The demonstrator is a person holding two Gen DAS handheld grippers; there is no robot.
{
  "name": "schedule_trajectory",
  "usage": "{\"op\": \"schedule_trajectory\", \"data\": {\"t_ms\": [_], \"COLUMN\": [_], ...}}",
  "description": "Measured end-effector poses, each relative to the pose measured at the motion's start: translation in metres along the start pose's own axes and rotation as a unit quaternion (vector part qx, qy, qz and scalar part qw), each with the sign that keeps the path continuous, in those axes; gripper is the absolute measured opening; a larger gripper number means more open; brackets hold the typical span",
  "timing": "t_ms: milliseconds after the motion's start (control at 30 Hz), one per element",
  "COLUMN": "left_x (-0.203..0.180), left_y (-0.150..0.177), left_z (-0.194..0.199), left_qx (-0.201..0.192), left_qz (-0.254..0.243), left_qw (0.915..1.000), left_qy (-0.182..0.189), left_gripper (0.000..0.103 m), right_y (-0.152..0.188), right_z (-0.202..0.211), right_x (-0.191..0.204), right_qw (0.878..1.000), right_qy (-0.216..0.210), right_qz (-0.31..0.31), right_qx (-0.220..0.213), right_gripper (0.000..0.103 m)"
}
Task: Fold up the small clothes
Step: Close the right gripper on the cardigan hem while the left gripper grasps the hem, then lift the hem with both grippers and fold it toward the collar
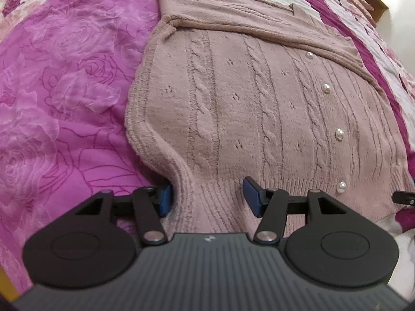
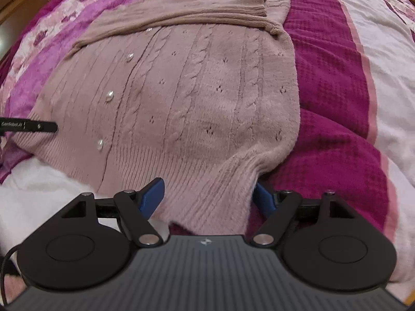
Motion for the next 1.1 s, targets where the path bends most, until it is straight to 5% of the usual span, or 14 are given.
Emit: {"op": "schedule_trajectory", "data": {"t_ms": [200, 400, 567, 667, 767, 1100], "left_x": [0.002, -0.001, -0.004, -0.005, -0.001, 0.009], "left_y": [0.000, 0.000, 0.000, 0.000, -0.001, -0.013], "left_z": [-0.003, -0.006, -0.008, -0.009, -0.007, 0.033], "left_qx": [0.004, 0.012, 0.013, 0.009, 0.008, -0.074], "left_qz": [0.008, -0.001, -0.009, -0.002, 0.023, 0.095], "left_qw": [0.9999, 0.9999, 0.9998, 0.9999, 0.9992, 0.9864], "left_qy": [0.004, 0.009, 0.014, 0.015, 0.031, 0.112], "left_gripper": [0.057, 0.057, 0.056, 0.039, 0.018, 0.014], "right_y": [-0.003, -0.007, -0.009, -0.009, -0.009, -0.021], "right_z": [-0.007, -0.029, -0.032, -0.031, -0.025, 0.016], "right_x": [0.000, 0.014, 0.005, -0.006, -0.011, -0.013], "right_qw": [0.999, 0.999, 0.999, 0.997, 0.994, 0.976], "right_qy": [-0.015, -0.023, -0.036, -0.057, -0.081, -0.118], "right_qz": [0.010, 0.003, -0.022, -0.054, -0.071, -0.078], "right_qx": [0.041, 0.030, 0.011, -0.002, -0.027, -0.166], "right_gripper": [0.080, 0.079, 0.047, 0.030, 0.023, 0.021]}}
Point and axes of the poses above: each gripper's, at about its wrist camera, not at the fingertips, and z roughly against the way its jaws point, x to its left, y to its underside, the point moved 4 cm from there along -z, roughly the way its jaws point, and after that the axes turned 3 degrees about x, right-handed, at the moved point
